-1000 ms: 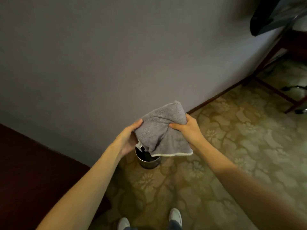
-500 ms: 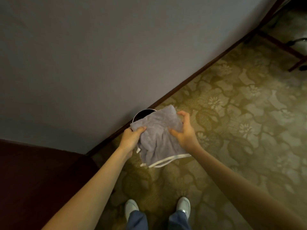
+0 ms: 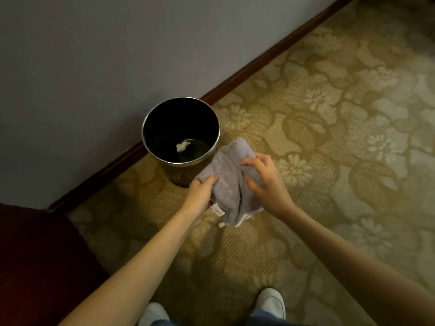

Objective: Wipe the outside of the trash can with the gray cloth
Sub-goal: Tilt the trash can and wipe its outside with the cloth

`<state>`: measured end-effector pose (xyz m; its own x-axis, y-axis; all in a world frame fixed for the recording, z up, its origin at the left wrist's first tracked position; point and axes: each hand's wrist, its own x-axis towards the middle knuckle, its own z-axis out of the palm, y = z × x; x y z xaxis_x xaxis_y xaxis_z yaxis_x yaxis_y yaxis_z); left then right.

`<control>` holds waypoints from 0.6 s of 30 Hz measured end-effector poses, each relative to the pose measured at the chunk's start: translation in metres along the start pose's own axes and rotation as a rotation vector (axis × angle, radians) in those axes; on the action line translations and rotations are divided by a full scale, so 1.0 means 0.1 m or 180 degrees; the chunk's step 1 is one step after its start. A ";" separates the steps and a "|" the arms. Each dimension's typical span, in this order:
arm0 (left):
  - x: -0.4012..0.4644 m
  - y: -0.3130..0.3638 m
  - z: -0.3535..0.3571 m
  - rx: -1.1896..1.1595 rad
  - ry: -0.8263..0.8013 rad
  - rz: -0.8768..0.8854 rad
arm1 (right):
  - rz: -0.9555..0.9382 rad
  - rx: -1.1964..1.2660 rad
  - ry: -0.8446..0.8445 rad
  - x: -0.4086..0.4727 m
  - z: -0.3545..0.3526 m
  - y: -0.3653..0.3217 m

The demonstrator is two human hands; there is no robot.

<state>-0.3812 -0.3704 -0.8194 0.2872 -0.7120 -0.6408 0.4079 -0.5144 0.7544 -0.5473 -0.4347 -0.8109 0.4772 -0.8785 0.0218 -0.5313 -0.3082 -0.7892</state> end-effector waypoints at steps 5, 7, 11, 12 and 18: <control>0.65 -0.75 -0.04 -0.0042 0.0101 0.0113 | 0.0434 0.0050 0.0341 0.16 0.29 0.83; 0.86 -0.95 -0.08 0.0002 0.0208 0.0346 | 0.0642 -0.0118 0.0207 0.23 0.42 1.09; 1.17 -1.09 -0.05 0.0375 0.0304 0.0653 | 0.0695 0.0021 -0.0610 0.21 0.70 1.28; 1.20 -1.07 -0.02 0.0438 0.0232 0.0608 | 0.0714 0.0087 -0.0855 0.18 0.74 1.29; 1.10 -0.94 0.20 0.1025 -0.0103 0.0777 | 0.0321 -0.0711 -0.1032 0.04 0.85 1.20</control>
<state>-0.4053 -0.4099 -0.9581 0.3125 -0.8438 -0.4362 0.0372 -0.4480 0.8932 -0.5494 -0.4442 -0.9580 0.5920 -0.7588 -0.2716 -0.7086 -0.3295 -0.6240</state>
